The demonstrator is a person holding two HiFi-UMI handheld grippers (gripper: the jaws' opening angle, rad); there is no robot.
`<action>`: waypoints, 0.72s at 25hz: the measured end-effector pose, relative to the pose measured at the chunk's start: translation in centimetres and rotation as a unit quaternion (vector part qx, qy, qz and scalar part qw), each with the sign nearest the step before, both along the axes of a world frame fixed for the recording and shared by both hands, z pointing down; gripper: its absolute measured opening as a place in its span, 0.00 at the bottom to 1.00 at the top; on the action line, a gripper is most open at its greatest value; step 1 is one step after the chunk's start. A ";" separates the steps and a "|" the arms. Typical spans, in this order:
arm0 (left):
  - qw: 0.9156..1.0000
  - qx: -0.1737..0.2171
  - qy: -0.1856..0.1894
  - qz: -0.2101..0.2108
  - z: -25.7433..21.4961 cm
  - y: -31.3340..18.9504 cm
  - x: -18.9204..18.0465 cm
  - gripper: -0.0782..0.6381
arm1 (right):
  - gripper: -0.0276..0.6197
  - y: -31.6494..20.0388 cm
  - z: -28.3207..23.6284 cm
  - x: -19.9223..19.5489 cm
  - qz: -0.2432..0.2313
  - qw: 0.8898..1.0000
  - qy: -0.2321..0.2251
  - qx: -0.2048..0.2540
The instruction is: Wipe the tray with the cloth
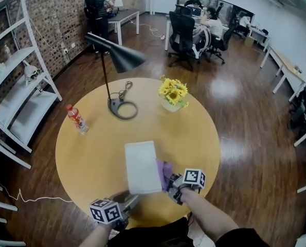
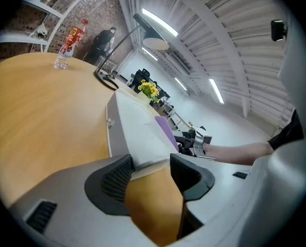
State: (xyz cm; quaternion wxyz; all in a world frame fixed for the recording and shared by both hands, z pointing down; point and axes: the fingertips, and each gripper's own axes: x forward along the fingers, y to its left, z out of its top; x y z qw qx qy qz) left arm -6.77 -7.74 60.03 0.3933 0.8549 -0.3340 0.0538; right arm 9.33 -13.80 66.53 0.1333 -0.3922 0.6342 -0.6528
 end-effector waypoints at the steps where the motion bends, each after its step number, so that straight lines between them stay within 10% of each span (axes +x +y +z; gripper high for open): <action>1: 1.000 0.000 -0.002 0.002 0.1 0.0 0.0 0.43 | 0.19 0.7 0.0 0.0 0.005 1.000 -0.005 0.000; 18: 0.999 -0.031 0.040 0.010 -1.0 1.0 1.4 0.43 | 0.18 8.0 -1.5 0.9 0.134 0.987 -0.087 -0.009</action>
